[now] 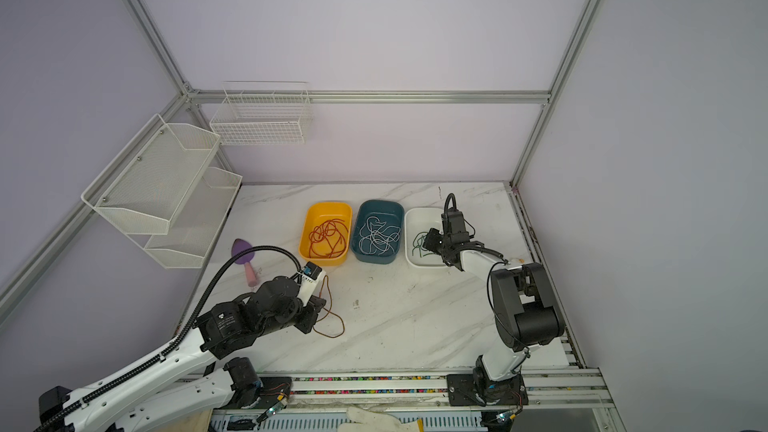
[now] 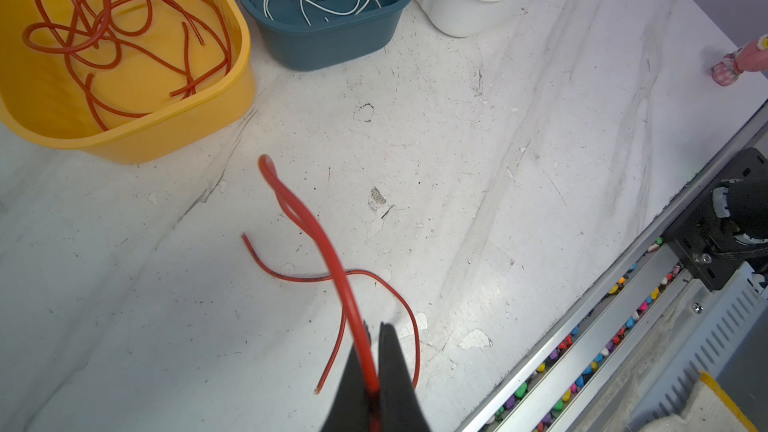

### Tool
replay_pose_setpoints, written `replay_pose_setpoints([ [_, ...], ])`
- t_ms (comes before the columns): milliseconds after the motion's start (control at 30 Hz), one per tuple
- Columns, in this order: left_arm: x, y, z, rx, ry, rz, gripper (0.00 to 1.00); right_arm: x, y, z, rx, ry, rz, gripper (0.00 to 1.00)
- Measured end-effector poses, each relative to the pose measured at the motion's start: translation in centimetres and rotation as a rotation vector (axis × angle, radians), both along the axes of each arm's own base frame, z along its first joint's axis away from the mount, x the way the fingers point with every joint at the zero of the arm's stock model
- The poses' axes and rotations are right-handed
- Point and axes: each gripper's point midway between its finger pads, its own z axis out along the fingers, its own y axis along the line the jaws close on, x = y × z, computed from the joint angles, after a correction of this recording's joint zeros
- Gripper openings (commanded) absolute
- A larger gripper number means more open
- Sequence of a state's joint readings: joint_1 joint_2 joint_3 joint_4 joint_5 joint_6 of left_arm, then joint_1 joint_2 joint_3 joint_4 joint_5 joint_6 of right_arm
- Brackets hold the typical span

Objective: Untangle the cables
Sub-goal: 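Carry the green wire over the white tub with the right gripper, then lower the green wire into the white tub and open the right gripper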

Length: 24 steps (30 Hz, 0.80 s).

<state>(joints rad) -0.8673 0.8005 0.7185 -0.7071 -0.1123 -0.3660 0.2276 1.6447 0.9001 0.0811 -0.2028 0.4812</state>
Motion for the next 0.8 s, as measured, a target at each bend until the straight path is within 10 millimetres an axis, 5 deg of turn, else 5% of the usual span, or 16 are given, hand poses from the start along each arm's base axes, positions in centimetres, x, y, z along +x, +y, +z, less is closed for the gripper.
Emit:
replay_pose_setpoints([
  [333, 0.0, 0.0, 0.0, 0.001, 0.000, 0.000, 0.00, 0.0, -0.1, 0.3, 0.000, -0.007, -0.006, 0.24],
  [800, 0.0, 0.0, -0.1, 0.002, 0.002, 0.000, 0.00, -0.3, -0.7, 4.2, 0.002, -0.085, -0.029, 0.56],
])
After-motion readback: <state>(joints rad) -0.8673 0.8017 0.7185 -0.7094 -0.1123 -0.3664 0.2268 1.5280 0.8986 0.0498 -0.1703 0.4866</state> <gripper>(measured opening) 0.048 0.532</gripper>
